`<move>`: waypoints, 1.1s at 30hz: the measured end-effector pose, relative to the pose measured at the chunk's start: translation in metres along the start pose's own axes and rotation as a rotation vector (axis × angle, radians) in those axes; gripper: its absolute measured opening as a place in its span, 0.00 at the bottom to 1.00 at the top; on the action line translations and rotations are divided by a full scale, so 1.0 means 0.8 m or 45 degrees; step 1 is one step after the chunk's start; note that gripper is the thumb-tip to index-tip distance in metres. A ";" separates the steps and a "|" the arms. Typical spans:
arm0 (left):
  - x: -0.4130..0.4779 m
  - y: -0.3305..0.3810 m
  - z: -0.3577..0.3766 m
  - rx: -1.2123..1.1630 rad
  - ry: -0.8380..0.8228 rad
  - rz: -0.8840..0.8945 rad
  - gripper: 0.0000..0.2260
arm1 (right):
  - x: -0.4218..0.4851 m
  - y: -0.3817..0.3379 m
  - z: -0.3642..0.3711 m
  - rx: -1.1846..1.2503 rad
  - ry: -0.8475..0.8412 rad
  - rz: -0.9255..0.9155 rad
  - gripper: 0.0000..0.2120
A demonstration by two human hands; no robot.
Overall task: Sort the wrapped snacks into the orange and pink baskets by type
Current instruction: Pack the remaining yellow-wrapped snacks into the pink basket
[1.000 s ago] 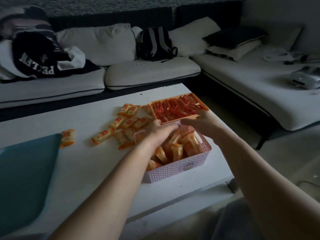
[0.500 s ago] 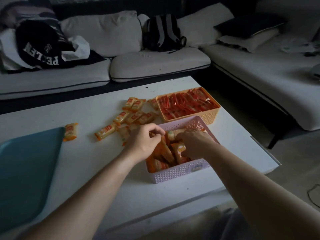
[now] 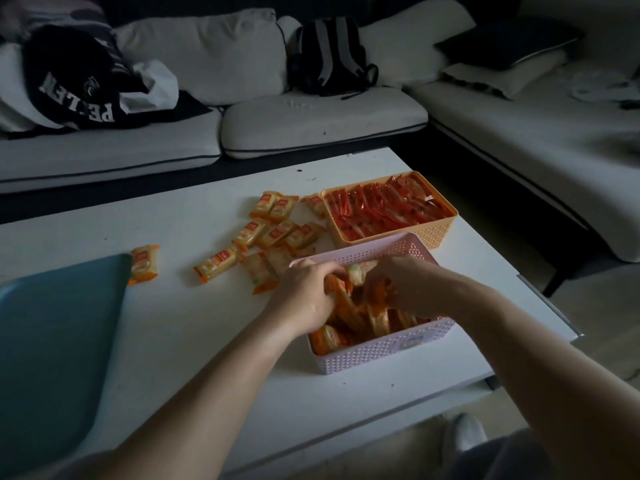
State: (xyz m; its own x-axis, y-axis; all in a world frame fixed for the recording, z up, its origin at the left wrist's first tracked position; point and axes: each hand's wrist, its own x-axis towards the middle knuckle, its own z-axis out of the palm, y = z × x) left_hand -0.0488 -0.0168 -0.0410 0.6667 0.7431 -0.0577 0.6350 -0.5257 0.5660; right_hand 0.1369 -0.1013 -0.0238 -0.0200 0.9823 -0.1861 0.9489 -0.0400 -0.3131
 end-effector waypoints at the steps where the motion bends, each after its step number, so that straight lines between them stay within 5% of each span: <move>1: -0.001 0.002 0.001 0.012 -0.045 0.005 0.19 | 0.001 -0.003 0.004 0.039 -0.015 -0.001 0.14; 9: -0.010 0.021 -0.001 -0.120 -0.171 0.085 0.21 | 0.000 -0.013 0.033 0.353 -0.074 0.072 0.24; 15: -0.010 0.014 0.003 0.097 -0.188 0.142 0.29 | -0.001 -0.011 0.027 0.726 -0.155 0.133 0.17; 20: -0.002 0.006 0.010 0.111 -0.226 0.116 0.30 | 0.019 0.015 0.023 0.192 0.341 0.284 0.13; 24: 0.000 0.004 0.011 0.074 -0.228 0.125 0.34 | 0.040 0.023 0.038 0.018 0.249 0.118 0.22; 28: -0.001 0.000 0.006 -0.030 -0.234 0.079 0.36 | 0.054 0.018 0.052 -0.203 0.097 0.281 0.33; 33: -0.003 0.001 0.004 -0.040 -0.215 0.086 0.34 | 0.050 0.014 0.029 -0.193 0.318 0.321 0.24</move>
State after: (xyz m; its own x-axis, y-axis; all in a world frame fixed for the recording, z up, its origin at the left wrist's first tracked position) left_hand -0.0489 -0.0206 -0.0434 0.7653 0.6249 -0.1543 0.5757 -0.5573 0.5984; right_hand 0.1394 -0.0666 -0.0560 0.2796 0.9601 -0.0013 0.9504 -0.2770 -0.1415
